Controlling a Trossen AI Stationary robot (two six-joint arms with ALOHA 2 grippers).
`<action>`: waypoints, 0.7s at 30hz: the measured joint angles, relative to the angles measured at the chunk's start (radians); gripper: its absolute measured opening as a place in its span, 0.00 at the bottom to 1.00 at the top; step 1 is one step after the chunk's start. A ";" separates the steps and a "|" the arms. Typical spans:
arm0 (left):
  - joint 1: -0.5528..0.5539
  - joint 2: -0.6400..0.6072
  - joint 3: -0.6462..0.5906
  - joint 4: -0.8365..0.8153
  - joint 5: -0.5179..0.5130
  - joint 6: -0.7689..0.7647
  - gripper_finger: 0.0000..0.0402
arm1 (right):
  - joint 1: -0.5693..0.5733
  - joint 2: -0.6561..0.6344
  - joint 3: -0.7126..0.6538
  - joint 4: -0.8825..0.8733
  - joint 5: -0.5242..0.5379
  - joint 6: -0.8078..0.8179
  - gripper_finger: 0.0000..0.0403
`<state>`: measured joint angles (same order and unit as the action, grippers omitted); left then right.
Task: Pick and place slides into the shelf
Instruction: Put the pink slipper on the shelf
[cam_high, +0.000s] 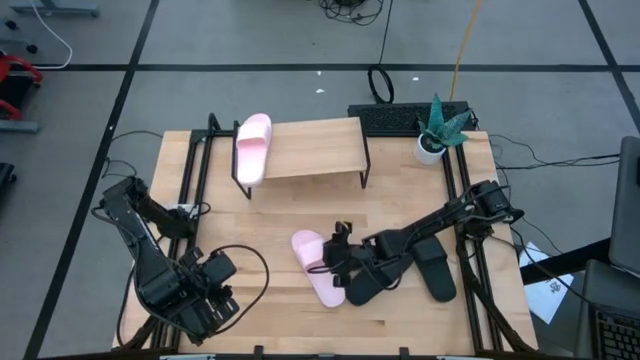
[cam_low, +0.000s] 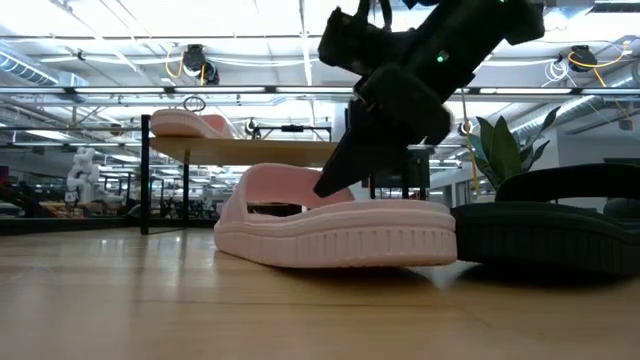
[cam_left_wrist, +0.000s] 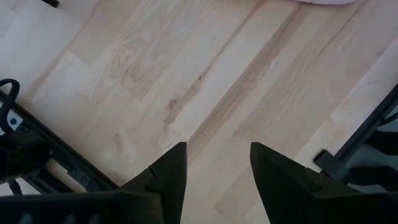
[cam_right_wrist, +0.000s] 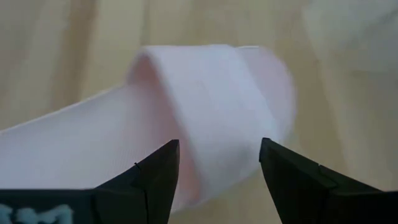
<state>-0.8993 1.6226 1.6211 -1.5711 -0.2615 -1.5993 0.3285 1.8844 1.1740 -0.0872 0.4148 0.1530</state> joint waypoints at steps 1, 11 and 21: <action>0.000 0.000 0.000 0.000 0.000 0.000 0.43 | -0.001 0.000 0.000 0.001 0.019 0.000 0.52; 0.000 0.000 0.000 0.000 0.000 0.002 0.43 | -0.008 0.000 0.000 0.000 0.027 -0.009 0.35; 0.000 0.000 0.000 0.000 -0.001 0.007 0.43 | -0.029 -0.001 0.002 -0.036 0.028 -0.009 0.07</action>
<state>-0.8993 1.6226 1.6211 -1.5710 -0.2623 -1.5921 0.2992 1.8831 1.1755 -0.1227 0.4427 0.1444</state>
